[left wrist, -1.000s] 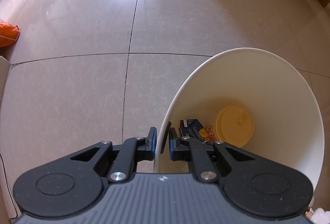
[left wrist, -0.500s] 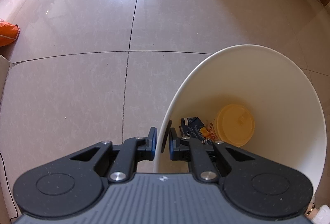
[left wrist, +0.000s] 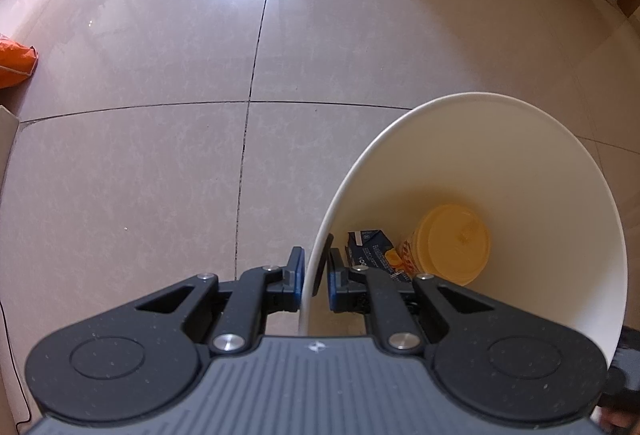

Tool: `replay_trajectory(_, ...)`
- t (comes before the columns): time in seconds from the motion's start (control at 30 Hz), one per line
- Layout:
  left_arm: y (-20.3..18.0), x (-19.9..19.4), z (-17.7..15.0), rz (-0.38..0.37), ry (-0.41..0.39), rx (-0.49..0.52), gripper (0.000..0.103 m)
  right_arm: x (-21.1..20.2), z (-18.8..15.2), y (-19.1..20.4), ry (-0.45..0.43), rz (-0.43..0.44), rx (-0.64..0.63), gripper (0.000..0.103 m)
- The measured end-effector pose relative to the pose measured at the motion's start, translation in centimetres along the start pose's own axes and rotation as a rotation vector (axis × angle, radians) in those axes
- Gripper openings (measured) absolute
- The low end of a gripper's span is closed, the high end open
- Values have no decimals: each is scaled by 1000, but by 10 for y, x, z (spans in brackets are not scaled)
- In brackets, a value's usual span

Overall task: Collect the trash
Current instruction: 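Carry the plastic bag over the bin and release it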

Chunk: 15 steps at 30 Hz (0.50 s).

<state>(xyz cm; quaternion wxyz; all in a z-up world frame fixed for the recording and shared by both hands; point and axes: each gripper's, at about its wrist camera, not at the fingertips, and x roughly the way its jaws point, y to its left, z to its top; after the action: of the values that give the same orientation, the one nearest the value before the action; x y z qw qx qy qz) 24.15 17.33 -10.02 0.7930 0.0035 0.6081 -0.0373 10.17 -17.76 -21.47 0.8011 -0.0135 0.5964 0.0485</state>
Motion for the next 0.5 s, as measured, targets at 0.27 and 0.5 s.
replay_trajectory(0.27,2,0,0,-4,0,-5,9,-117,31,10,-106,31,-70,37)
replay_trajectory(0.5,1,0,0,1,-1,0,9,-198,63,44,-249,102,-176,37)
